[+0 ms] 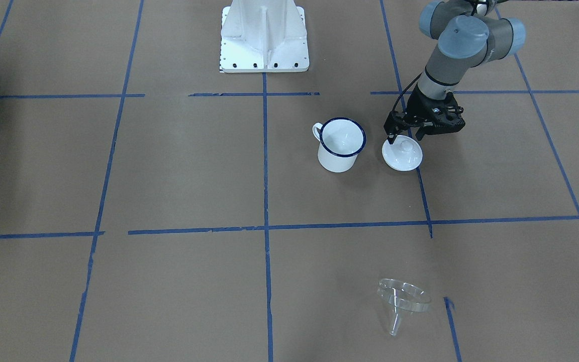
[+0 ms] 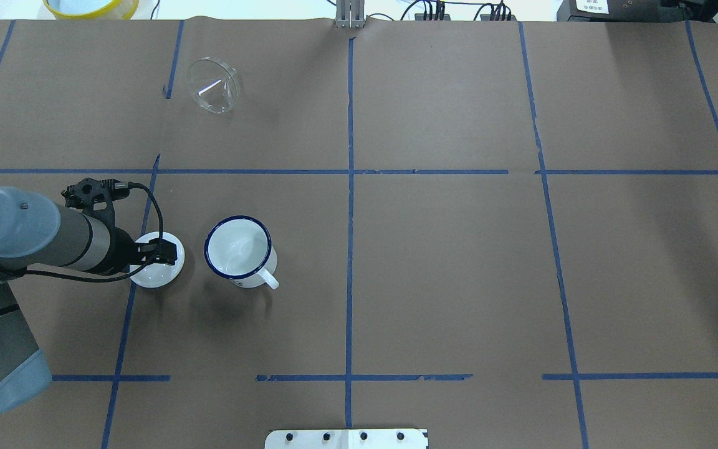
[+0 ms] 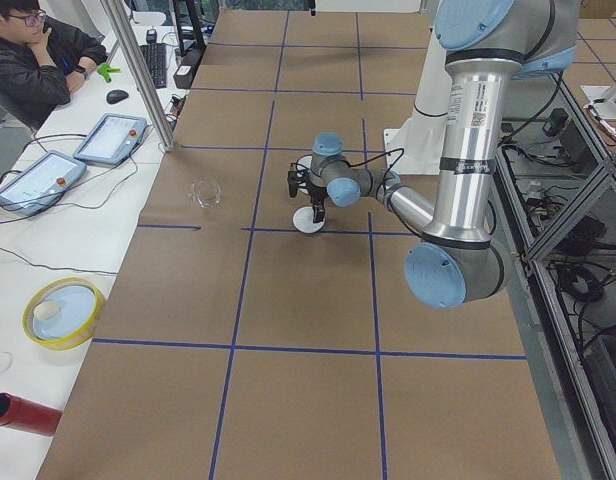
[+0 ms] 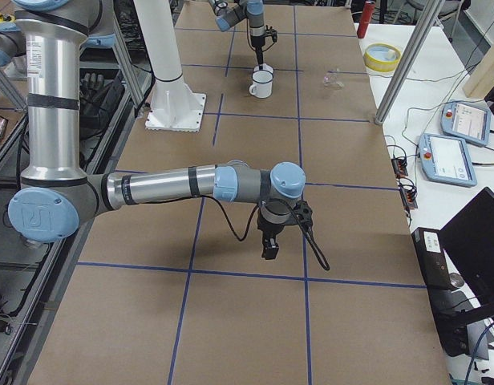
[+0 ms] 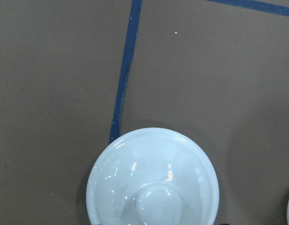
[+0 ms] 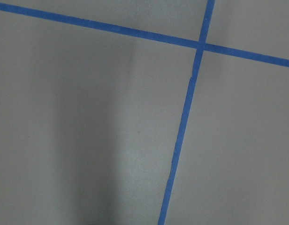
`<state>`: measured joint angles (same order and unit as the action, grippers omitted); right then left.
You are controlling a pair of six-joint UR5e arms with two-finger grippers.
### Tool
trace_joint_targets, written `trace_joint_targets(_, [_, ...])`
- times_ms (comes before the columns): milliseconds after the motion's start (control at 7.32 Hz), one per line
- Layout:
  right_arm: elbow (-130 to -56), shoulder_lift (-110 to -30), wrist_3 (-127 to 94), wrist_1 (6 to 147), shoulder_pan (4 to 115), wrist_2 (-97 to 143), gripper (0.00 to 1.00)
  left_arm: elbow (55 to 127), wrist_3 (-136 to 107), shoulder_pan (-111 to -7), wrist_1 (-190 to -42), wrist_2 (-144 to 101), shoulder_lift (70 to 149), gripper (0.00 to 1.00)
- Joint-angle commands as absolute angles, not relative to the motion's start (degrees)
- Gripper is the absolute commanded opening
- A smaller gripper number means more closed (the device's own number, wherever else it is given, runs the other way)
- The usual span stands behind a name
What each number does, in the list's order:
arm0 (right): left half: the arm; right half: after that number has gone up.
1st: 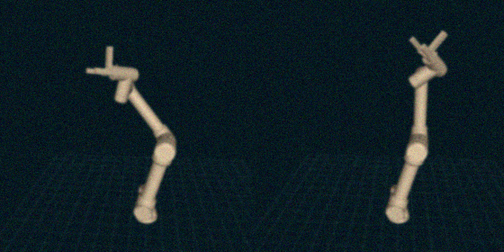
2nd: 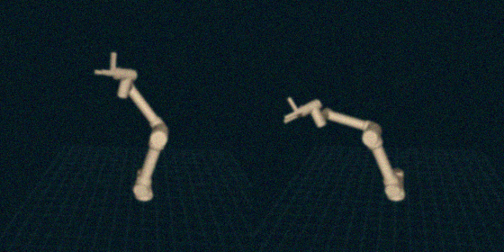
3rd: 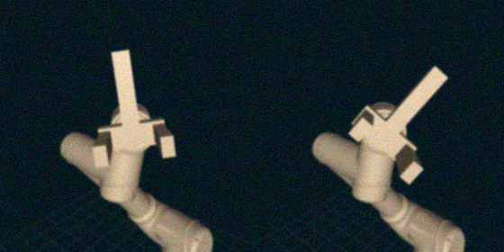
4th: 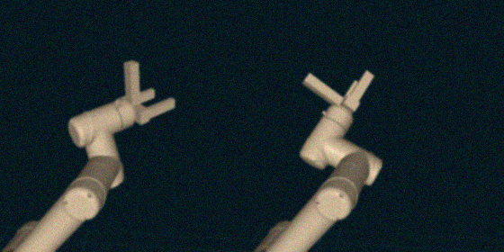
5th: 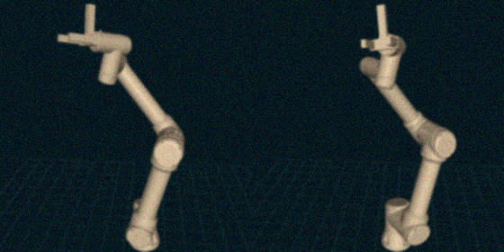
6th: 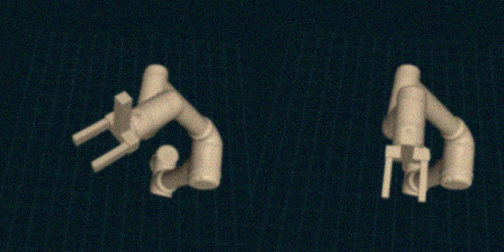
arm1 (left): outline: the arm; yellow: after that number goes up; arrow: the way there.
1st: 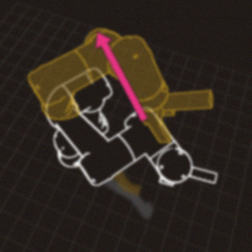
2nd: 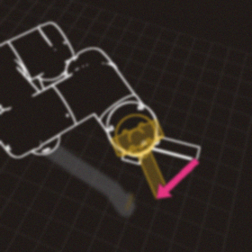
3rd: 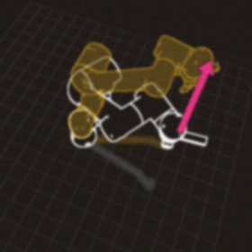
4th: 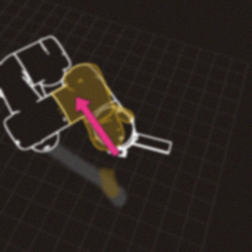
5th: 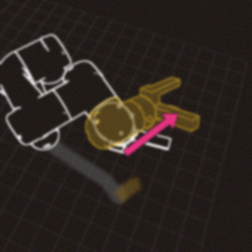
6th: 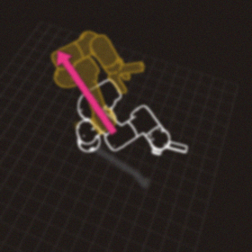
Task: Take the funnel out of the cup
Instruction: 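Close the left gripper on the knob of the white lid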
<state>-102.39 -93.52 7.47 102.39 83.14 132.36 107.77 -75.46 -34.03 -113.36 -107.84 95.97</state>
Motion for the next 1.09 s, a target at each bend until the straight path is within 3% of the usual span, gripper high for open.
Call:
trace_joint_targets(0, [-102.4, -93.5, 7.5, 102.4, 83.1, 132.4, 1.00, 105.9, -74.9, -34.4, -113.4, -107.8, 97.3, 0.86])
trace_joint_targets(957, [-102.4, -93.5, 7.4, 102.4, 83.1, 132.4, 1.00, 106.5, -72.4, -36.8, -112.1, -107.9, 97.3, 0.82])
